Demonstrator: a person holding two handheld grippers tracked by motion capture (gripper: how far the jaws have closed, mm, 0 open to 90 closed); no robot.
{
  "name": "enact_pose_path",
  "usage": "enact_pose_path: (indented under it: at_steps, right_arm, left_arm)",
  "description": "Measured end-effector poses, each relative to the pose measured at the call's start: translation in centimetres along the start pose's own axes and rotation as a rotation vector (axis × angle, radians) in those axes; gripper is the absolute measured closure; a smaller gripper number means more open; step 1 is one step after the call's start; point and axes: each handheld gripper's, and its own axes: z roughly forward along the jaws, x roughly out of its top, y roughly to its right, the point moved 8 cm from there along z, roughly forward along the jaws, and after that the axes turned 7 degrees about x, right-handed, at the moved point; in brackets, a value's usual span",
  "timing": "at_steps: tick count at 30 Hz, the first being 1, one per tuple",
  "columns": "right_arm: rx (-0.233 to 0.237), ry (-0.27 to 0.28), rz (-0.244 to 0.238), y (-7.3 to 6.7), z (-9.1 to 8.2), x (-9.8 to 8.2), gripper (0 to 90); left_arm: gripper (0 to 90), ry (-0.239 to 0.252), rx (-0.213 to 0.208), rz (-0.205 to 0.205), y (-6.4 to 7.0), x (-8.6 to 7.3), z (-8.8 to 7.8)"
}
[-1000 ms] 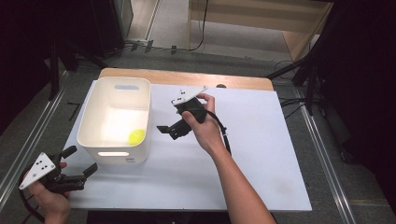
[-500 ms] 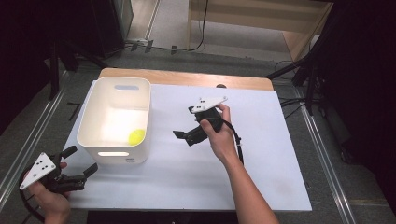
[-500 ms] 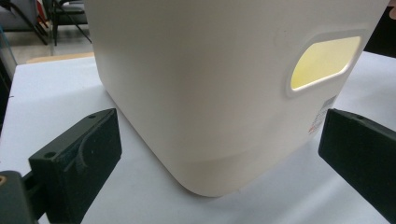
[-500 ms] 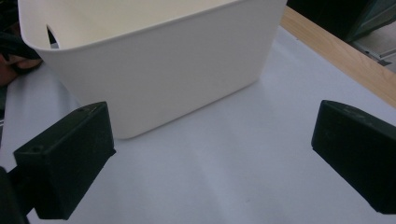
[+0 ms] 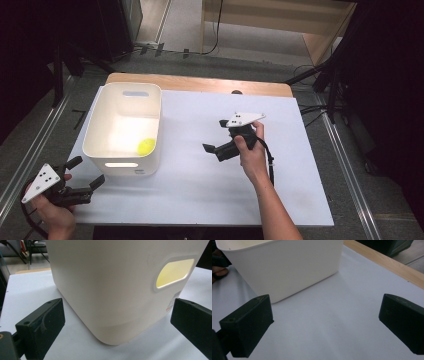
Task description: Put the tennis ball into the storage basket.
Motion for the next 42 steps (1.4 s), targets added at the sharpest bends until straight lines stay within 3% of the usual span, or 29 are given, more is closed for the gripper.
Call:
enact_pose_path:
  at_steps: [17,42]
  right_arm:
    - [-0.083,0.067,0.074,1.3,-4.3,-4.4,0.0]
    - [-0.164,0.111,0.154,2.5,-8.3,-10.6,0.0]
  left_arm:
    - [0.0,-0.003,0.005,0.008,0.1,0.0,0.0]
    - [0.0,-0.012,0.018,0.025,0.0,-0.1,0.1]
